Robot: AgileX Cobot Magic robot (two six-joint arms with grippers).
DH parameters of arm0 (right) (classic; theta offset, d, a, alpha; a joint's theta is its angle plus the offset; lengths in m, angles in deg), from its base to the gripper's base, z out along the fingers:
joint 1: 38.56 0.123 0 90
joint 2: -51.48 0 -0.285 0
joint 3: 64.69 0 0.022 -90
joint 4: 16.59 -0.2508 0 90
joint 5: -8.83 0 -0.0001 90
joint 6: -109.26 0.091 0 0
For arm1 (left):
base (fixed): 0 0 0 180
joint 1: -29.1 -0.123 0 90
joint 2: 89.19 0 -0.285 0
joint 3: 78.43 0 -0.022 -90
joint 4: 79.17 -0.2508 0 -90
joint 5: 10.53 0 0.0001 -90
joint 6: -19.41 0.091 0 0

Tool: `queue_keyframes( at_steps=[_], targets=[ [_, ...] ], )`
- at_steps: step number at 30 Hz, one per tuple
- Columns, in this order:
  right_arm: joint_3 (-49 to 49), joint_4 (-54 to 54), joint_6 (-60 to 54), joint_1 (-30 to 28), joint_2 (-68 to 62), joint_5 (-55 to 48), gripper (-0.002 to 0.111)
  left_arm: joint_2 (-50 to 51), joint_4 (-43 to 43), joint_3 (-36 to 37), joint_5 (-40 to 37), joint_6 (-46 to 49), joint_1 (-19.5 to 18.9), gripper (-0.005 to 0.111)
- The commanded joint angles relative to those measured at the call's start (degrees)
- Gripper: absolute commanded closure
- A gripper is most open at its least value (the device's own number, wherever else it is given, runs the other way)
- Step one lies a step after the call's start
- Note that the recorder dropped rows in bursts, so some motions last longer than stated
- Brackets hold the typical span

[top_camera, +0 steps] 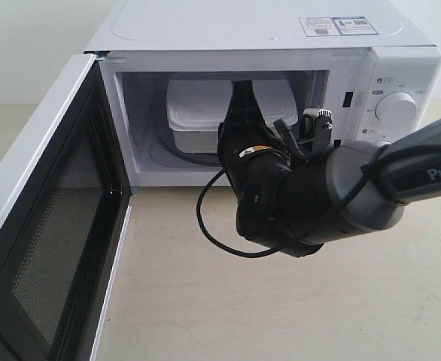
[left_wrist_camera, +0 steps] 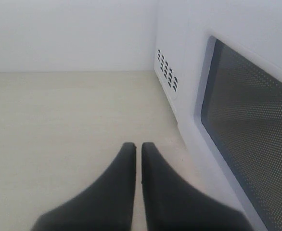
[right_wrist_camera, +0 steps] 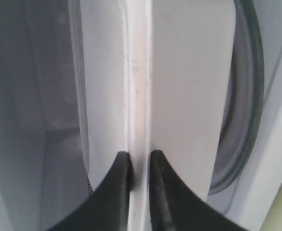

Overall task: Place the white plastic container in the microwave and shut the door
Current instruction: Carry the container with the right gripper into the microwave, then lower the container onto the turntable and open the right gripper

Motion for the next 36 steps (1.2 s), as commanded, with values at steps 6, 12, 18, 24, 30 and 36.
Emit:
queue_keyframes(
  at_steps=[6,12,18,24,30,36],
  targets=[
    [0.4,1.5,-0.5,-0.6,-0.2,1.4,0.108,-0.2,-0.1,0.1,0.1,-0.5,-0.1,0.102],
    [2.0,2.4,-0.2,-0.6,-1.9,1.0,0.108,-0.2,-0.1,0.1,0.1,-0.5,-0.1,0.102],
    [3.1,2.5,-1.2,-0.6,-2.3,1.1,0.103,-0.2,-0.1,0.1,0.1,-0.5,-0.1,0.102],
    [3.1,2.5,-1.1,-0.6,-2.3,1.0,0.06,-0.2,-0.1,0.1,0.1,-0.5,-0.1,0.102],
    [1.0,14.6,0.9,-0.5,-1.2,0.5,0.06,-0.2,-0.1,0.1,0.1,-0.5,-0.1,0.102],
    [-10.0,25.5,-6.8,-0.5,2.8,2.1,0.065,-0.2,-0.1,0.1,0.1,-0.5,-0.1,0.102]
  ],
)
